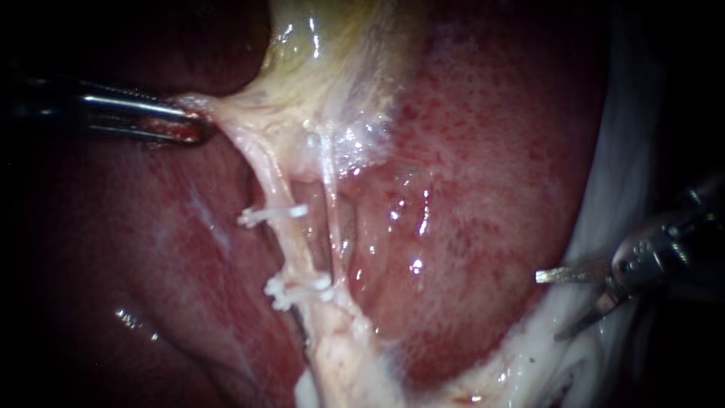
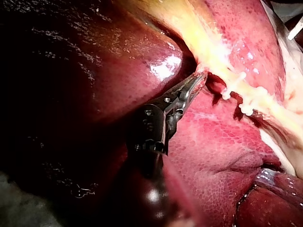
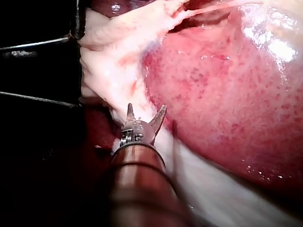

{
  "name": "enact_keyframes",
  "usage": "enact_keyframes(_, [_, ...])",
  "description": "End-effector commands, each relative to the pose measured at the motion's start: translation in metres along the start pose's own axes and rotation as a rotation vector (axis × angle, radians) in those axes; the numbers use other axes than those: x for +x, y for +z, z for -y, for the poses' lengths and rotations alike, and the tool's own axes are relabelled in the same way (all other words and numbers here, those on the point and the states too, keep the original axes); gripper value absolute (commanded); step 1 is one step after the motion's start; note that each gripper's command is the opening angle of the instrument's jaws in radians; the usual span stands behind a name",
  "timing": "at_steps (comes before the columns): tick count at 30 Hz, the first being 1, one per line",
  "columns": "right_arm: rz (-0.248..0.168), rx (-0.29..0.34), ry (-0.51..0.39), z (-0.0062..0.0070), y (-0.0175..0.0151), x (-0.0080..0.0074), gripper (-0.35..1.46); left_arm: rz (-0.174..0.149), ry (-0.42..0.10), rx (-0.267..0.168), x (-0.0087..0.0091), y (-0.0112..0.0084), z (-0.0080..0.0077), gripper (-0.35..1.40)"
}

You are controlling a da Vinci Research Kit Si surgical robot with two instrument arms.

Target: Go to the cutting position left tube

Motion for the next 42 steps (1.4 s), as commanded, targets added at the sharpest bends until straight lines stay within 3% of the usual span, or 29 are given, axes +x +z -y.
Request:
enact_keyframes(1, [-0.014,0.014,0.006,-0.0002,-0.0001,0.0003,1.43,-0.001,0.000,0.000,-0.0001,0.0002,-0.0001,-0.35])
enact_keyframes(4, [-0.089,0.045,0.030,-0.0007,-0.0001,0.0018,1.43,-0.002,0.000,0.001,-0.0001,0.0003,-0.0002,-0.35])
enact_keyframes(6, [-0.175,0.066,0.067,-0.0012,0.0001,0.0033,1.43,-0.002,0.000,0.001,-0.0001,0.0003,-0.0002,-0.35])
enact_keyframes(7, [-0.196,0.077,0.098,-0.0015,0.0003,0.0041,1.43,-0.002,0.000,0.001,-0.0001,0.0003,-0.0002,-0.35])
enact_keyframes(11, [-0.243,0.155,0.197,-0.0029,0.0014,0.0078,1.43,-0.002,0.000,0.002,-0.0001,0.0003,-0.0003,-0.35])
enact_keyframes(13, [-0.268,0.158,0.218,-0.0035,0.0022,0.0096,1.43,-0.002,0.000,0.002,-0.0001,0.0003,-0.0003,-0.35])
enact_keyframes(17, [-0.348,0.159,0.277,-0.0046,0.0038,0.0120,1.43,-0.002,-0.001,0.003,-0.0001,0.0004,-0.0004,-0.35])
enact_keyframes(22, [-0.408,0.167,0.325,-0.0062,0.0056,0.0143,1.43,-0.003,0.000,0.004,-0.0002,0.0005,-0.0005,-0.35])
enact_keyframes(30, [-0.467,0.200,0.359,-0.0080,0.0076,0.0161,1.43,-0.003,-0.001,0.005,-0.0001,0.0006,-0.0006,-0.35])
enact_keyframes(36, [-0.491,0.249,0.380,-0.0084,0.0089,0.0161,1.43,-0.003,-0.001,0.006,-0.0002,0.0007,-0.0006,-0.35])
enact_keyframes(42, [-0.487,0.291,0.395,-0.0093,0.0112,0.0154,1.43,-0.003,0.000,0.007,-0.0002,0.0008,-0.0006,-0.35])
